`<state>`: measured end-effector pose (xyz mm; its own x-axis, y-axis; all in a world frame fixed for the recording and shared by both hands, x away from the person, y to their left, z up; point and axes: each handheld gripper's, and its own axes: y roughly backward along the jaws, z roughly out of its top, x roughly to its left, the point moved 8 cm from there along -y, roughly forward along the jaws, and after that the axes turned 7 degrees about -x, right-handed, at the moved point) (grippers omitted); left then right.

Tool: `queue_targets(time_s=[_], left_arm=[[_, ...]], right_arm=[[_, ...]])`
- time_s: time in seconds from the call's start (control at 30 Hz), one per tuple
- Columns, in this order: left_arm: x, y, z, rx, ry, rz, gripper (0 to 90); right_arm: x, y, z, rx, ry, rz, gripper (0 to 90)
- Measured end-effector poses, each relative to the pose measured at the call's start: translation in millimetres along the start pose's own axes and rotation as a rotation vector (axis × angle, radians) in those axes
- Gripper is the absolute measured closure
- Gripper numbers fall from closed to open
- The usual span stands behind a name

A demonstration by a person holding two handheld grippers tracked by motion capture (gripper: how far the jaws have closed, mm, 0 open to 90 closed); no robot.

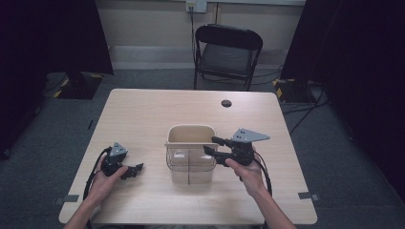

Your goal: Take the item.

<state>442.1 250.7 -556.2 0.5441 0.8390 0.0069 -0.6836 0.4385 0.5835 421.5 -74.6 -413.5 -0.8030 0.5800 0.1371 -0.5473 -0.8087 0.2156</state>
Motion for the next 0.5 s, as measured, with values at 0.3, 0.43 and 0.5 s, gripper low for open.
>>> queue_targets(time_s=[0.3,0.43,0.5], left_arm=[[0.0,0.0,0.0,0.000,0.000,0.001,11.7],[0.0,0.1,0.0,0.000,0.000,0.000,11.7],[-0.1,0.0,0.0,0.000,0.001,0.000,11.7]], right_arm=[[-0.8,-0.3,0.8,-0.001,-0.005,0.002,50.3],[-1.4,-0.5,2.1,-0.001,-0.003,0.003,50.6],[-1.1,-0.5,3.5,-0.003,-0.006,0.004,50.7]])
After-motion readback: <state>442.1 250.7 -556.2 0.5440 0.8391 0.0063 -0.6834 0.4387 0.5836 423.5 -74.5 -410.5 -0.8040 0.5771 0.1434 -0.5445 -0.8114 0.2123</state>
